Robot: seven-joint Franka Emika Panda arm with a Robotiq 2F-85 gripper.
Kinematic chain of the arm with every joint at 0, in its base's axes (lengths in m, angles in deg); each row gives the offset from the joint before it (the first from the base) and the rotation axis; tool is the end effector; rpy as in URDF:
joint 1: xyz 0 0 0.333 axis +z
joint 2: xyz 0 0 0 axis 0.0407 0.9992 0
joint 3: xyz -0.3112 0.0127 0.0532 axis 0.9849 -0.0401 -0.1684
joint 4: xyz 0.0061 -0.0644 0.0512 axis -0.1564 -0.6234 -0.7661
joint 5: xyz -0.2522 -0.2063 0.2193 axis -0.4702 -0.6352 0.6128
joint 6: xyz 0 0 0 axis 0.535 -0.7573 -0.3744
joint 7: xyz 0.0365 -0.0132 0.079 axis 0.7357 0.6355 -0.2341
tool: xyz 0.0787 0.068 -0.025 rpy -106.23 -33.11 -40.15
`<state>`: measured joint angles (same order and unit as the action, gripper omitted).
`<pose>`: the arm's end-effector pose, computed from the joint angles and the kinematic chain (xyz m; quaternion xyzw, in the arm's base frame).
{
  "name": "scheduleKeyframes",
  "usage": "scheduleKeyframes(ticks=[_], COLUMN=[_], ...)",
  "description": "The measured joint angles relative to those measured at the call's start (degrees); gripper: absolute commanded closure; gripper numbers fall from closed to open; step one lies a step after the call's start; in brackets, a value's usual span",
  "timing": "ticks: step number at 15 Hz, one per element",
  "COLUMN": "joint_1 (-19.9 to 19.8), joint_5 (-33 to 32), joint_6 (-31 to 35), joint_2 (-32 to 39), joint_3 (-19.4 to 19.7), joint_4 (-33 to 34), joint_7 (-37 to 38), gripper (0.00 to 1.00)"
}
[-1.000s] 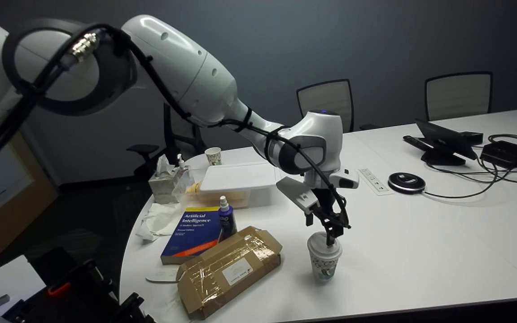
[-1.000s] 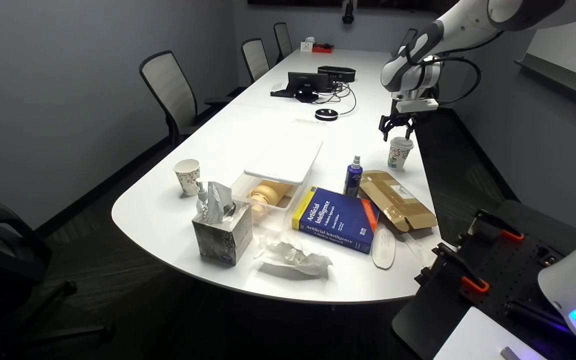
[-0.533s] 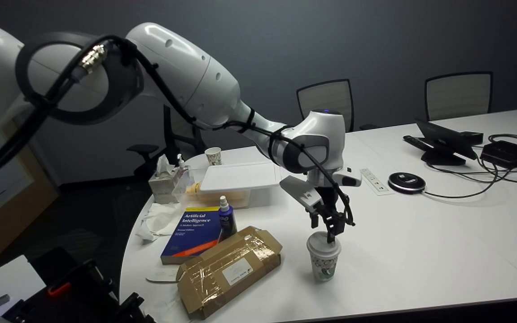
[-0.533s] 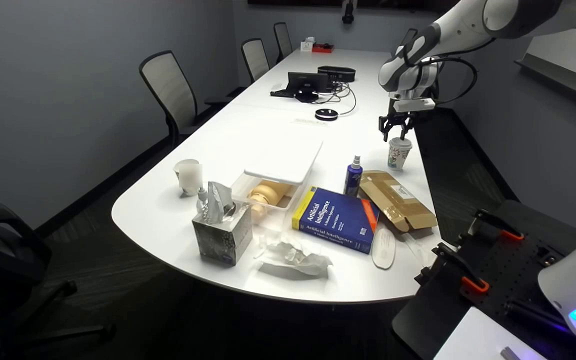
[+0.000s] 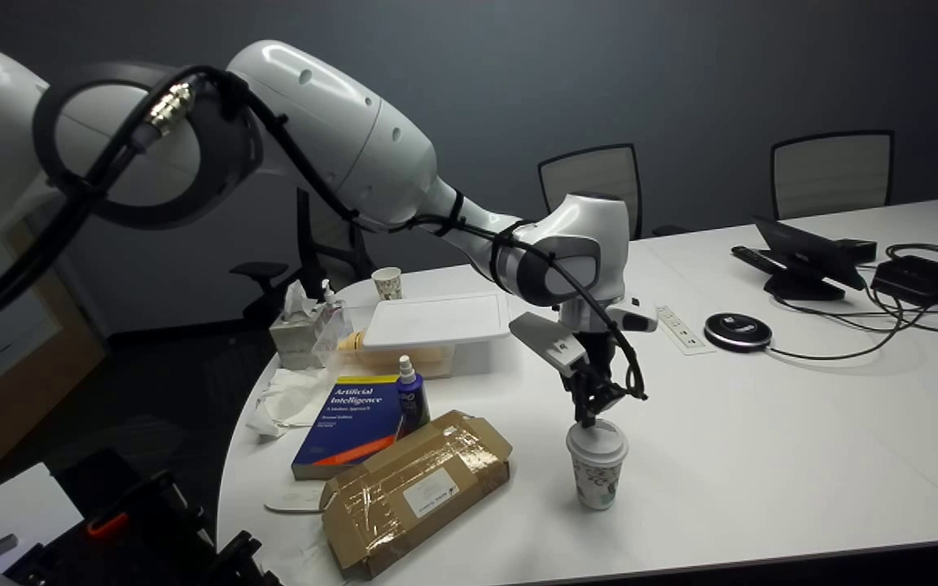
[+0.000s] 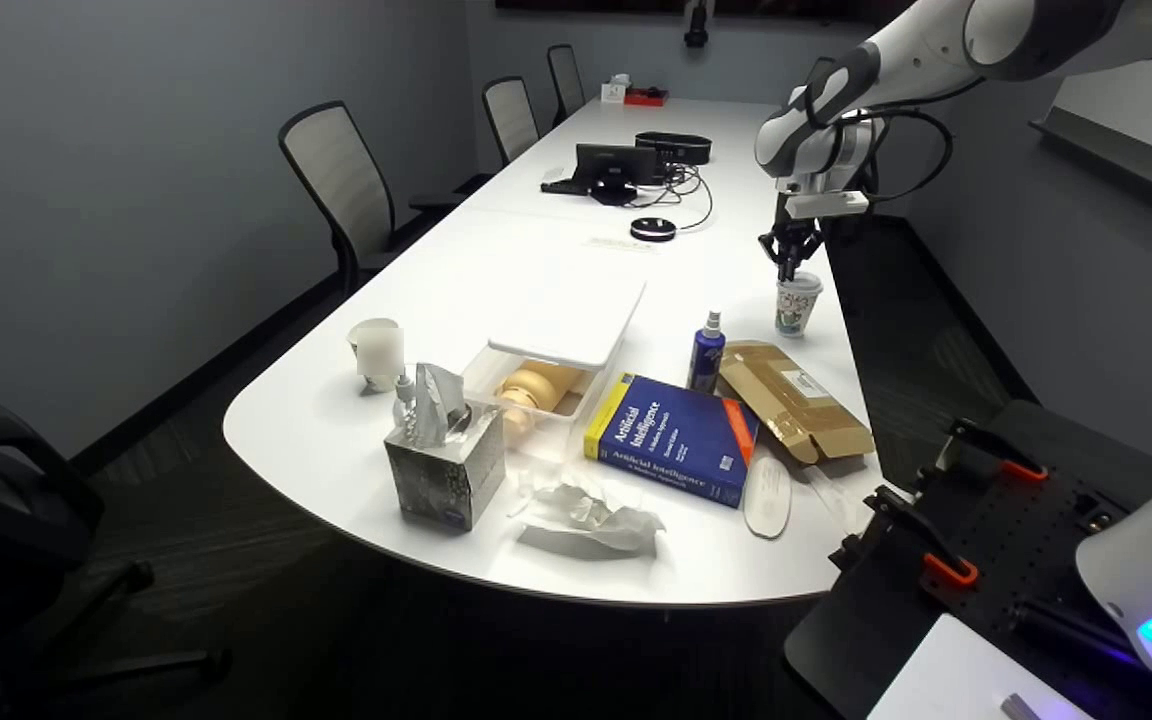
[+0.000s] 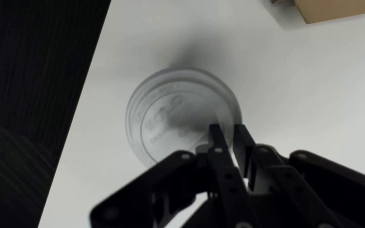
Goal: Put the cup's lid on the table
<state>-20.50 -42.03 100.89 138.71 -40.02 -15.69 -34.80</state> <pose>0.6332 -0.3798 0.1325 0.9630 -0.2647 -0.0364 0.0361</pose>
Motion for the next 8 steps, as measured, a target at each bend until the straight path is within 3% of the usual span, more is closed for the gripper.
scheduleKeyframes(ticks=[8], joint_1=[0.0], joint_5=[0.0], joint_6=[-0.6], joint_2=[0.0], joint_3=[0.0], joint_4=[0.1], joint_7=[1.2], gripper=[0.98])
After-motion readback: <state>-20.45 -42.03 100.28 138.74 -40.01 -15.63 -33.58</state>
